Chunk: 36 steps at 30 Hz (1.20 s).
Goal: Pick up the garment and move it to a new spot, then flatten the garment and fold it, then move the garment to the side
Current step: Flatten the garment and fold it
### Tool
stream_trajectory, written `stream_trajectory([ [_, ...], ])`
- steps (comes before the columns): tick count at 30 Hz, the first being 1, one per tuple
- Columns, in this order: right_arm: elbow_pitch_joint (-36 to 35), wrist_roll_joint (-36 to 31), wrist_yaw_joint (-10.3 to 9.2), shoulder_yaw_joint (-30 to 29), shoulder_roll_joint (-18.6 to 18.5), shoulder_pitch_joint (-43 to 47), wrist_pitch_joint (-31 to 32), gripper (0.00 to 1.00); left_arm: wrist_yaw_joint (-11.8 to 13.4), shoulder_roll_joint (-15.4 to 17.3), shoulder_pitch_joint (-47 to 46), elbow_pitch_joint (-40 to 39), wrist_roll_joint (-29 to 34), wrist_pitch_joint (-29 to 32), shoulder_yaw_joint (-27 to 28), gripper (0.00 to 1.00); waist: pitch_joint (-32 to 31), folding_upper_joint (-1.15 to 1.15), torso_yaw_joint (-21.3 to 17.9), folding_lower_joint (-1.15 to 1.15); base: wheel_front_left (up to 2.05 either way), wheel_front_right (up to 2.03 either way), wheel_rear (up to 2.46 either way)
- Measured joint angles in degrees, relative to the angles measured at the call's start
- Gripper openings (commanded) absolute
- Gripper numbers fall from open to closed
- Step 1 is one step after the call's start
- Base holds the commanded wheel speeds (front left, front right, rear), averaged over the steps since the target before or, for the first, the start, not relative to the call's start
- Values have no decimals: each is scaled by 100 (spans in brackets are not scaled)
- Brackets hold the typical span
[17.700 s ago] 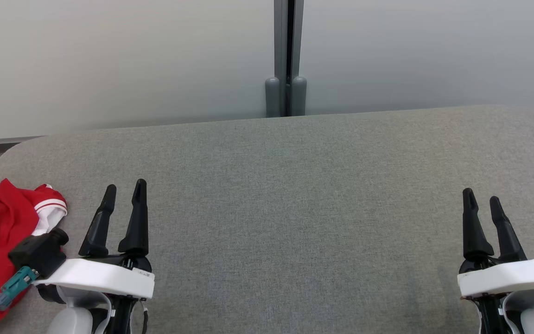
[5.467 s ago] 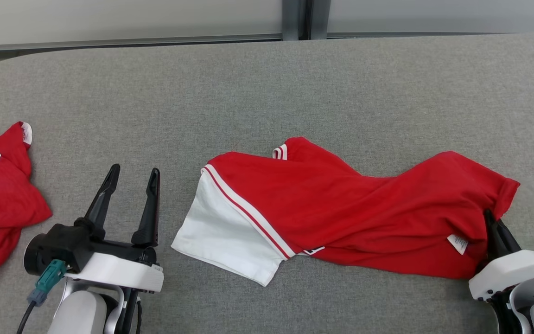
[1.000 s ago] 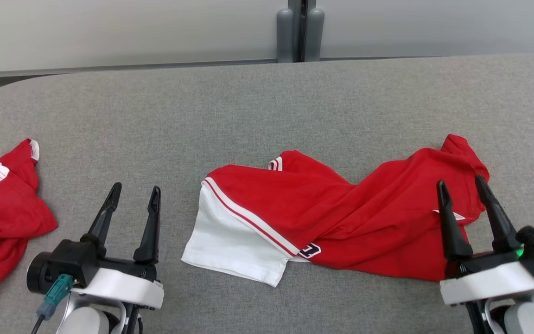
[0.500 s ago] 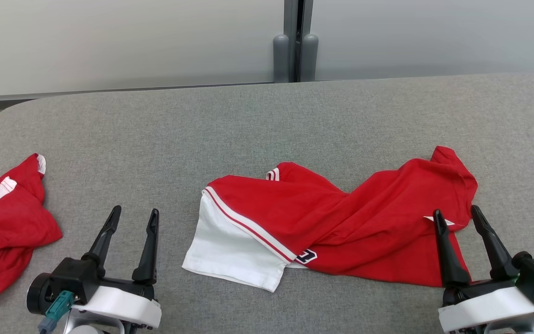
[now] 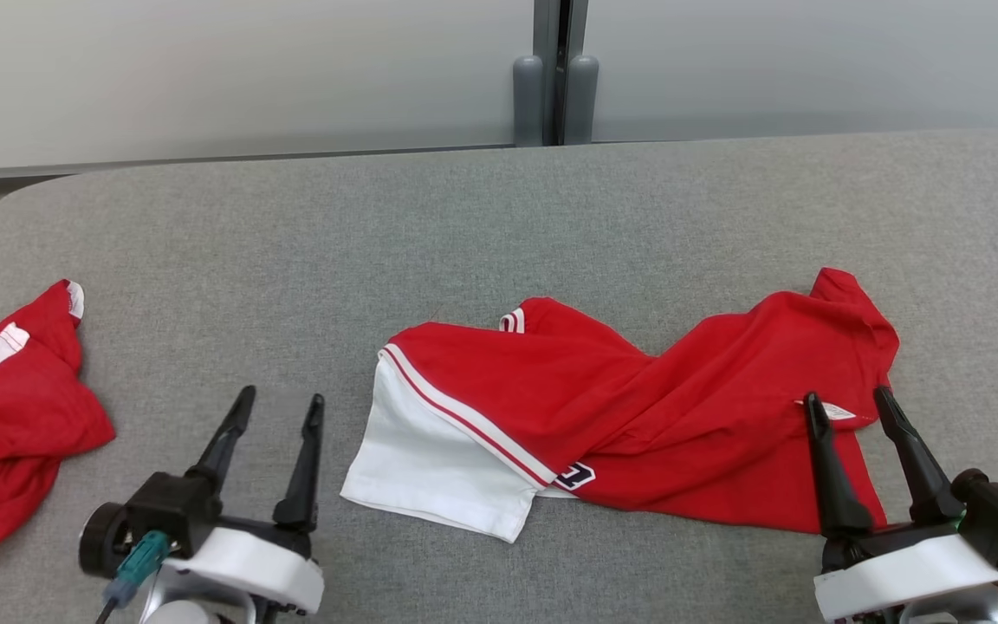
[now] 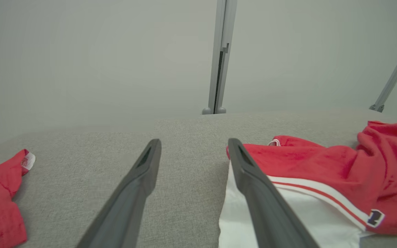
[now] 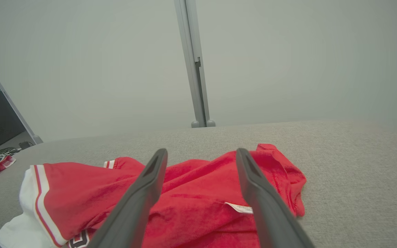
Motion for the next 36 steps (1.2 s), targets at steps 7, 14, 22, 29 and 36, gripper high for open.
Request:
stream_trajectory([
  [7,49,31,0,152,-3,-124,9,100,-59,-48,-338,872,-417,678,-489,100,226,0,-52,0,0,0,0],
  [14,209,91,0,187,13,-145,-13,100,-83,-33,-389,1533,-954,1160,-721,0,395,0,-211,0,0,0,0],
  [22,433,218,0,66,-29,-213,-44,100,-98,183,-533,1599,-1273,1035,-1009,0,529,0,-257,0,0,0,0],
  [29,1455,664,0,-293,-339,-483,-70,100,-100,211,-690,1630,-1313,903,-1076,0,676,0,-248,0,0,0,0],
  [36,2459,1048,0,-203,-552,-1177,-194,100,-101,202,-851,1674,-1334,782,-1151,0,839,0,-204,0,0,0,0],
])
